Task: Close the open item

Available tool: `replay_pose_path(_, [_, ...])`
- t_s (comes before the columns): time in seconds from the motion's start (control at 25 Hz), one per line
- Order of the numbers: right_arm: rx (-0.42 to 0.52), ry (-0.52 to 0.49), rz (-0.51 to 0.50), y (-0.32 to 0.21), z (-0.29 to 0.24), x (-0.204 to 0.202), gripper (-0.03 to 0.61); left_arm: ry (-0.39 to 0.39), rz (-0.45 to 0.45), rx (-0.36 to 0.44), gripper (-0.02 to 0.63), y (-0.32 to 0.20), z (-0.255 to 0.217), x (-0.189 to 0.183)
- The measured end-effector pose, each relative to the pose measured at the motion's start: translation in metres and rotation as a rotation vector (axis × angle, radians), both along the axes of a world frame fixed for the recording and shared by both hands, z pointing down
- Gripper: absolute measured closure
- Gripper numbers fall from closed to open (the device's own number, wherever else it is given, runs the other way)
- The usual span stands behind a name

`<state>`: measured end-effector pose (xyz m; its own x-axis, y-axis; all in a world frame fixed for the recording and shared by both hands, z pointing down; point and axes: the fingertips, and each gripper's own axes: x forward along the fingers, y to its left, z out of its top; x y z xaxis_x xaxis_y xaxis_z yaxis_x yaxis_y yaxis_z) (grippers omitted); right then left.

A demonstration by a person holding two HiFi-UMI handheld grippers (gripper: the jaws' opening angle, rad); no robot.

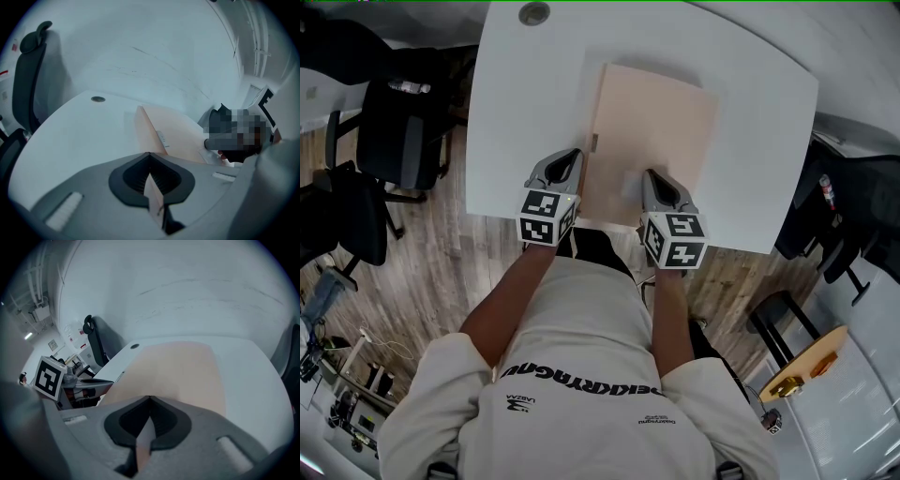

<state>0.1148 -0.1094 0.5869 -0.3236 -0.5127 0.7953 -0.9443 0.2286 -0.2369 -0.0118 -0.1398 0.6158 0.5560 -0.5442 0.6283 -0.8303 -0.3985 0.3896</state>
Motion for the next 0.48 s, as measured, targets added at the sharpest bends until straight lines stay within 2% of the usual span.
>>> replay_pose_path(0.48, [-0.014,0.007,-0.017,0.0009,0.0044,-0.0011,0.578,-0.003,0.003,-0.003,0.609,-0.0001,0.0015,0.0014])
